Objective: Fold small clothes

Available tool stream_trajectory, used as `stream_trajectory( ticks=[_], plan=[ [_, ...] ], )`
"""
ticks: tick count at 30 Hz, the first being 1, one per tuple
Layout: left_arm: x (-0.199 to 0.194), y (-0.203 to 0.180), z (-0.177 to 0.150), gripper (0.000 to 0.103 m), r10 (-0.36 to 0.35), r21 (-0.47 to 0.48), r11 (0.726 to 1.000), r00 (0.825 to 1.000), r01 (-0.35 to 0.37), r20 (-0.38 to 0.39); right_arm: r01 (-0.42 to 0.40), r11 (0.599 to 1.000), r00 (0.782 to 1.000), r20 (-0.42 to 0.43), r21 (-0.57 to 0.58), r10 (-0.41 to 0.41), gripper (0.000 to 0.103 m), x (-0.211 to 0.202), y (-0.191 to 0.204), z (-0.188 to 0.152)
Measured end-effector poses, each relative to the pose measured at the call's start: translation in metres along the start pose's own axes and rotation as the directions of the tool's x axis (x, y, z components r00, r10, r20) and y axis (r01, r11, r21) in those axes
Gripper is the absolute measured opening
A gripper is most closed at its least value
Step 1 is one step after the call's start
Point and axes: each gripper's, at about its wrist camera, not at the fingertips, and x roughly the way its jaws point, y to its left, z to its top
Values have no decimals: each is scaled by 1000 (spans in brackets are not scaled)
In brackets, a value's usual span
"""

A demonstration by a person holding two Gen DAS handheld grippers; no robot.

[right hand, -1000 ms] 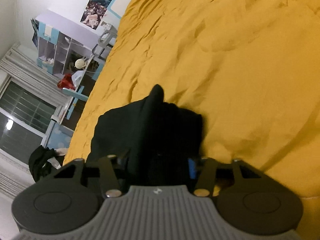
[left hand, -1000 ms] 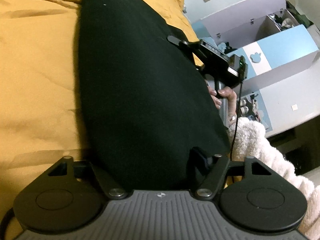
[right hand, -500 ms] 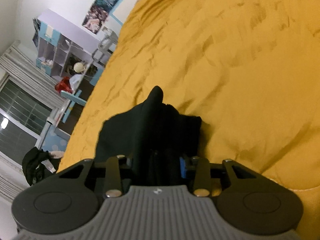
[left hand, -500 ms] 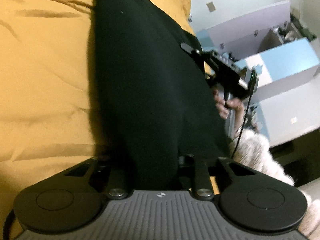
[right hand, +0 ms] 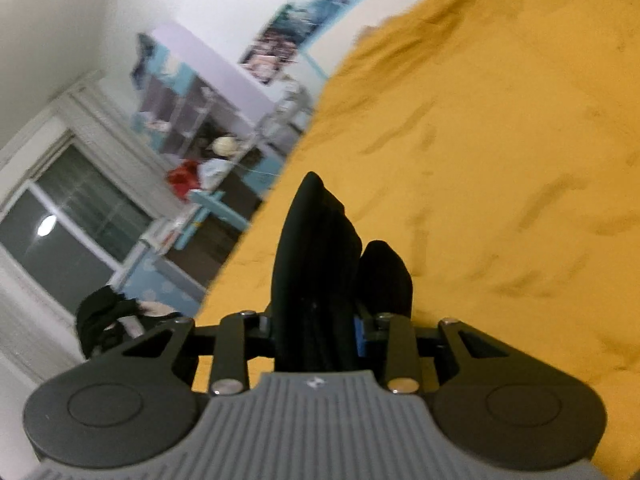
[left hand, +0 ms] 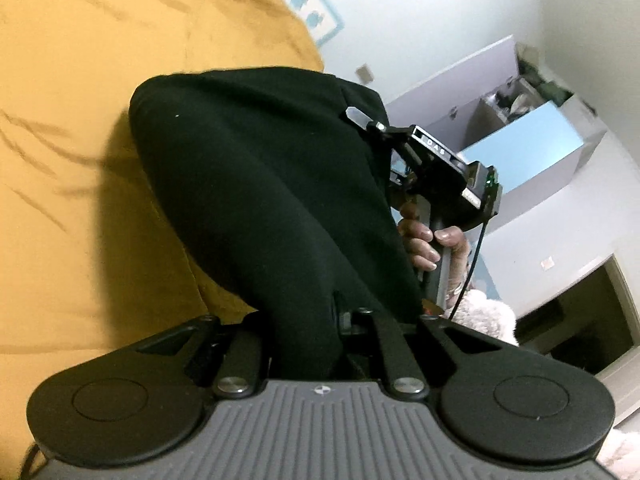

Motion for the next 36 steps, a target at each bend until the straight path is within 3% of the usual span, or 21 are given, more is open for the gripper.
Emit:
stream_trajectory(
  ticks=[7,11,14,17,19,21,23,25,26,27,29,30,33,36],
  plan=[
    [-112,-17,-6,13,98,35,994,984,-105,151,-210,977,977,-42,-39,209,28,76,99,-13],
    [-145,19,-26,12,148,-59,988,977,-141,153,-247,969,960,-135,3,245,28,148,111,-40],
    [-139,81,-53,13,150,-191,973,984,-130,91,-190,980,951,-237,56,198,28,207,84,-79],
    [-115,157,-93,13,165,-368,918,986,-150,11,-35,996,932,-357,85,63,28,252,45,-126],
    [-109,173,-107,13,123,-376,922,991,-95,52,31,996,928,-373,86,3,29,261,23,-150],
    [-107,170,-106,12,112,-350,933,991,-81,68,-14,981,937,-340,192,80,28,257,5,-154],
    [-102,167,-105,14,116,-342,936,991,-88,64,-10,983,932,-354,183,76,30,256,8,-152],
    [-110,172,-111,14,117,-338,937,992,-91,57,36,989,933,-360,146,19,35,251,20,-145],
    [-110,169,-109,14,121,-337,937,991,-97,53,72,991,937,-347,113,-28,44,243,28,-142],
    [-110,165,-110,14,130,-333,937,990,-106,50,100,993,942,-327,64,-74,46,235,36,-137],
    [-120,163,-108,19,151,-329,936,988,-128,45,123,992,951,-283,-20,-124,46,206,56,-135],
    [-125,160,-111,20,161,-334,932,986,-138,44,105,994,956,-273,-28,-109,49,188,62,-134],
    [-150,155,-118,23,183,-377,915,980,-142,74,23,999,958,-286,30,-13,58,127,65,-141],
    [-165,157,-129,23,208,-425,895,970,-135,129,29,997,964,-267,70,-9,58,61,61,-165]
  ],
)
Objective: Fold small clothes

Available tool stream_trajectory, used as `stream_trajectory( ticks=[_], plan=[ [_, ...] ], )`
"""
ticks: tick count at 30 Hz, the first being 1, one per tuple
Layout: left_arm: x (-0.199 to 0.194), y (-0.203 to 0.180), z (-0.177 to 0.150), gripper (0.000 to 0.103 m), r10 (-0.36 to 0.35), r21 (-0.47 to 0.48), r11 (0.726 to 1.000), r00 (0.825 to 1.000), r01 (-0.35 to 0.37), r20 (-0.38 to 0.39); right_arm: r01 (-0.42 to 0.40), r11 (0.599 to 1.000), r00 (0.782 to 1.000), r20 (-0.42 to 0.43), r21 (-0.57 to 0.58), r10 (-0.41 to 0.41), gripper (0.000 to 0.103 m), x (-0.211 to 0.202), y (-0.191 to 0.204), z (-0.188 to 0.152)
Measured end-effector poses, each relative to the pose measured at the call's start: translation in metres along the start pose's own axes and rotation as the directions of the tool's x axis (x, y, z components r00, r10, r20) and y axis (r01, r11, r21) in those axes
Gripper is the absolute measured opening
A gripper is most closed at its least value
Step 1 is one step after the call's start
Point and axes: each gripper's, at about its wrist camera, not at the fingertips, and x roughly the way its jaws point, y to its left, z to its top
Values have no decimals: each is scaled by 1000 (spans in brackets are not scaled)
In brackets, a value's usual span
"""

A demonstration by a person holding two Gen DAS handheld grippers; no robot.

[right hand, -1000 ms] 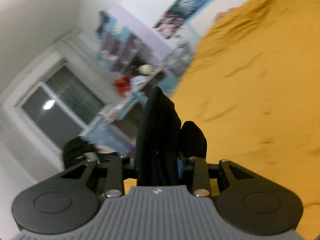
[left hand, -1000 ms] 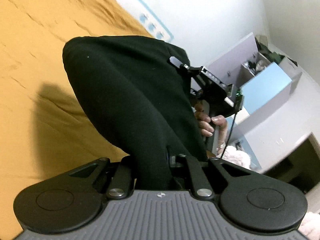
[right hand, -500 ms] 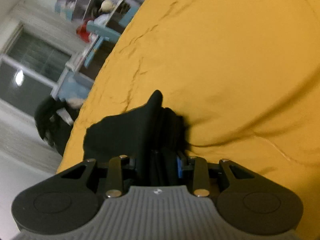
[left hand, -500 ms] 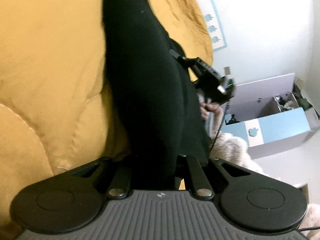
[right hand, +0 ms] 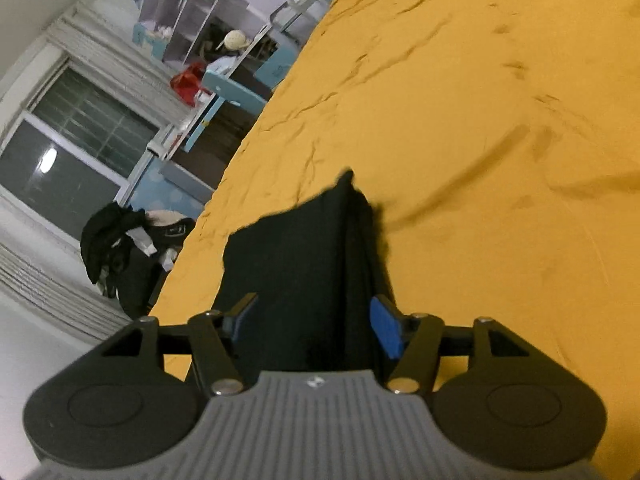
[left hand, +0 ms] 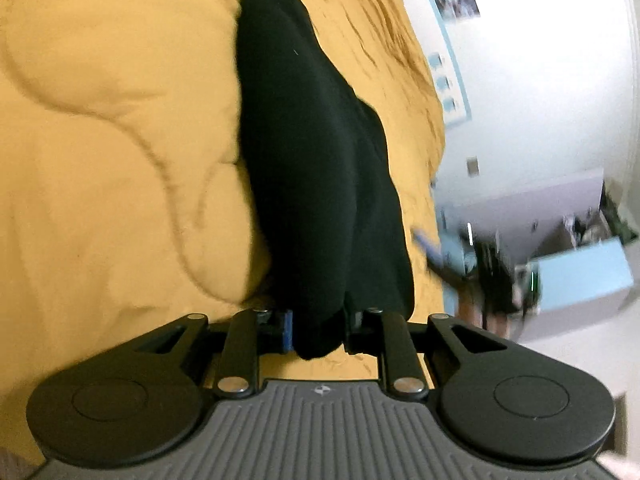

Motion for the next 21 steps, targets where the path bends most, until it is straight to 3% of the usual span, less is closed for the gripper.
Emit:
stream_trajectory(
  ticks=[2,5,7,9,11,13,16,19,21],
  plan=[
    [1,3,-3,23,-8,-23,1000,999,9,31,8,1000,1000,-12,25,-8,57,-23,-6,-28],
    [8,13,-4,24,-24,-62,998,997,29,70,61,997,998,-13,-36,-61,57,-31,-1,-65],
    [14,13,-3,20,-20,-75,997,996,26,84,57,998,998,-29,-29,-58,41,-25,-3,-78],
    [11,9,-6,14,9,-85,996,995,0,100,130,991,991,-39,-31,-131,2,-11,-2,-80],
    [1,0,-11,12,37,-88,996,992,-26,122,108,994,994,-5,19,-108,2,-16,-5,-78],
    [-7,-11,-12,12,47,-42,998,988,-42,148,124,992,991,40,-3,-124,2,-34,2,-74],
    [3,-3,-18,13,75,-35,997,991,-71,112,170,985,985,18,-12,-170,2,-33,-3,-76],
    [-3,9,-21,17,37,-48,998,993,-32,111,228,973,973,-38,-27,-229,4,-12,-22,-93],
    [-13,13,-22,19,11,-74,997,995,-3,96,207,978,978,-10,-9,-207,14,-12,-31,-97]
  ],
)
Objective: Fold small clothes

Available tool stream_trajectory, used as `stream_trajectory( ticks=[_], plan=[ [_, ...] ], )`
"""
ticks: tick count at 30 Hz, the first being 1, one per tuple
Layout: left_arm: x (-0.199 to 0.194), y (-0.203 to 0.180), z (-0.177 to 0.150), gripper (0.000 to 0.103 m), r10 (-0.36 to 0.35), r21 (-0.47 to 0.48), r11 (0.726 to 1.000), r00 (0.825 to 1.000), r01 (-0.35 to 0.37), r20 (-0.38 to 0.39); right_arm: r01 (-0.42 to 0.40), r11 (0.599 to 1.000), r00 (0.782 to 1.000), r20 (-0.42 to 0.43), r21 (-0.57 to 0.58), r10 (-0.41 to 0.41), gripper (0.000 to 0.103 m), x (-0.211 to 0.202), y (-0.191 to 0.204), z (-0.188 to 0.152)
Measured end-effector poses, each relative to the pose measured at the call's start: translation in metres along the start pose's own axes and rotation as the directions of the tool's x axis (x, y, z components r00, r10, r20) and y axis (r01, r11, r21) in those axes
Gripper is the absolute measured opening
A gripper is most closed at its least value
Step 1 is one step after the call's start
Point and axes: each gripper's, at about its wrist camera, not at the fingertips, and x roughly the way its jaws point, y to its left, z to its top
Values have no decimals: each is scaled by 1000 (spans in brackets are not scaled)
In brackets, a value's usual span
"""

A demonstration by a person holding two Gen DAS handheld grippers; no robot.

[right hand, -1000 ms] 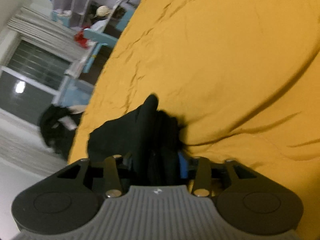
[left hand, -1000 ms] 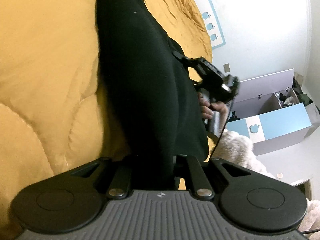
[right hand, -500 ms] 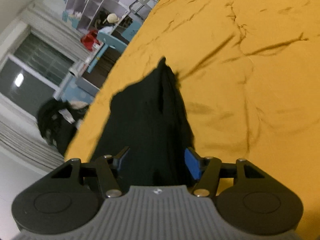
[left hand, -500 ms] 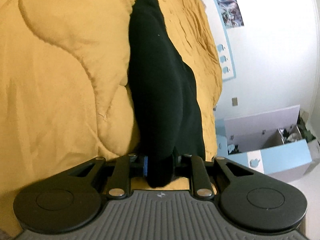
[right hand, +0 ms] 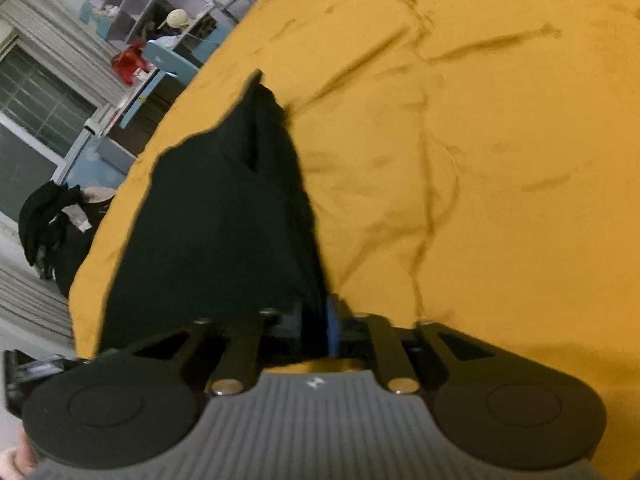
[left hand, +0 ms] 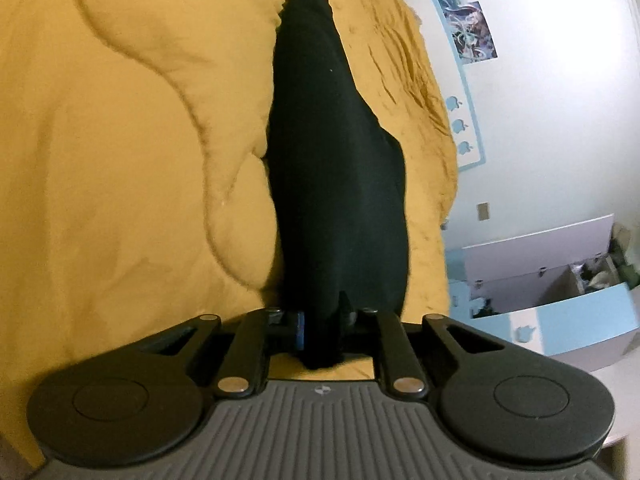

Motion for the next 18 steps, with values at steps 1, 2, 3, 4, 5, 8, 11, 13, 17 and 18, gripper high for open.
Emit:
stream_trajectory(
  ticks=[1,2,3,4,5,8,11,13,17,18],
  plan=[
    [-7,2,0,20,0,-11,1000,1000,0,-8,-15,1000,1000,7,19,15,19,-3,-3,2],
    [-18,1,-1,20,3,-15,1000,1000,-3,-17,-22,999,1000,15,32,21,29,-9,-5,4],
    [-25,-3,1,20,15,-3,1000,1000,-15,-22,-19,999,999,30,28,18,34,-15,-4,8],
    [-32,-9,3,20,33,25,999,999,-33,-19,-2,1000,999,47,2,2,35,-21,-1,14],
    [-39,-18,6,20,61,73,996,998,-60,-6,22,999,997,69,-41,-19,36,-26,5,21],
    [-53,-49,21,20,76,222,971,995,-88,62,29,985,990,142,-171,-4,36,-25,30,51],
    [-43,-69,43,20,-7,310,950,998,-15,69,-58,972,984,151,-229,94,37,3,59,90],
    [-25,-76,65,20,-36,348,938,997,12,62,-100,958,980,140,-267,141,43,34,79,115],
    [22,-80,109,20,-6,377,926,999,-14,52,-87,943,988,96,-323,124,50,95,103,151],
    [32,-80,122,20,12,384,923,999,-31,53,-80,941,990,85,-328,114,50,109,105,158]
  ],
)
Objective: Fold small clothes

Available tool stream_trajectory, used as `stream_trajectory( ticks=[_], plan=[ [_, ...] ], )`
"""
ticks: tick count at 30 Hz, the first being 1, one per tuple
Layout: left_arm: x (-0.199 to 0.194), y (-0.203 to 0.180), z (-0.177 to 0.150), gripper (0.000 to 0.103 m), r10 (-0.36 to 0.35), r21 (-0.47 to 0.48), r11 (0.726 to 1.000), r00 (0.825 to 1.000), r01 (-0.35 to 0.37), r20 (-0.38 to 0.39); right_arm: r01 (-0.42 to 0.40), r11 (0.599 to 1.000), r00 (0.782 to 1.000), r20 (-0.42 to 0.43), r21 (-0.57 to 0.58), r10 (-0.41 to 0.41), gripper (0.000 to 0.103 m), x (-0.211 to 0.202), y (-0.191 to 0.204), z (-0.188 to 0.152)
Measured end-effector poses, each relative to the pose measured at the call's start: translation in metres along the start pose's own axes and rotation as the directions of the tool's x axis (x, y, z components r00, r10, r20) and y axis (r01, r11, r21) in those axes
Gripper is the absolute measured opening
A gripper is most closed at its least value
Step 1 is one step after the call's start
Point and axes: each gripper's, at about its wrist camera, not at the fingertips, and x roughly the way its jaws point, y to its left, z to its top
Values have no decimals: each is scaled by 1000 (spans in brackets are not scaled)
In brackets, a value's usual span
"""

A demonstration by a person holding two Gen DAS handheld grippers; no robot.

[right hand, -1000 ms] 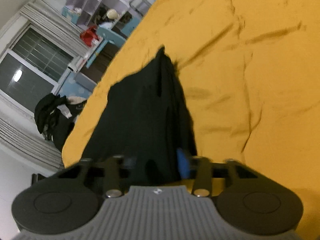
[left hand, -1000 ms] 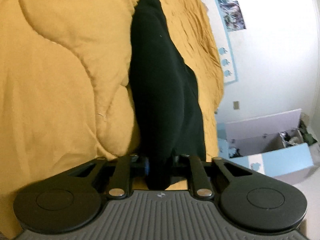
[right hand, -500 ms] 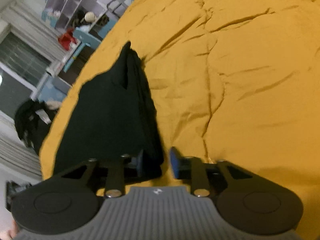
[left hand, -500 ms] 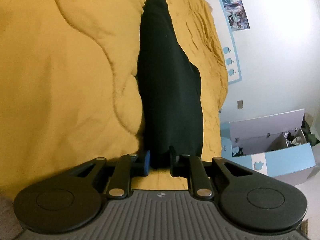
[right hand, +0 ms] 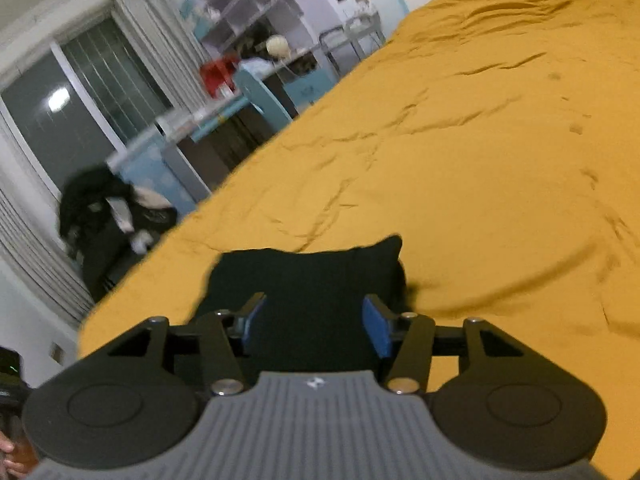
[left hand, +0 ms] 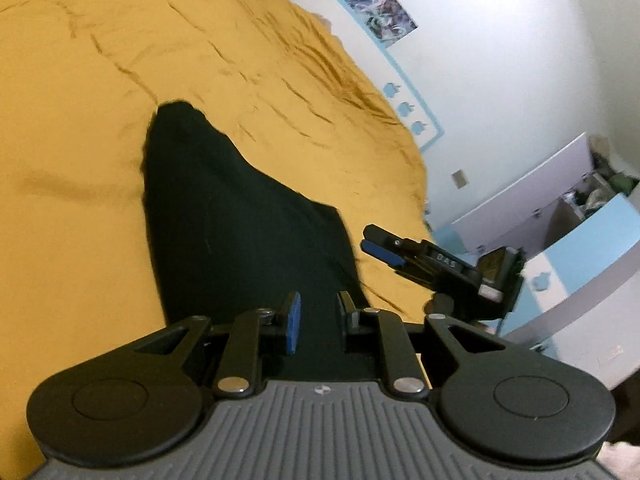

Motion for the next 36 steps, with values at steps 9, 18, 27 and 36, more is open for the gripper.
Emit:
stream_trajectory(
  ticks=[9,18,27,36],
  plan=[
    [86,72,96,20,-32,-43,999,999,32,8,0,1000,998,-68,11,0,48,62,-23,9],
    [95,90,98,9,134,-34,990,991,-134,18,37,998,998,-61,53,-34,45,61,-26,4],
    [14,-14,47,48,8,110,994,999,-12,35,-30,998,999,-13,-59,30,50,-46,40,-26],
    [-8,-43,-65,56,-24,37,999,999,25,-35,4,998,1000,-20,-57,-5,58,-114,51,-114]
  ],
)
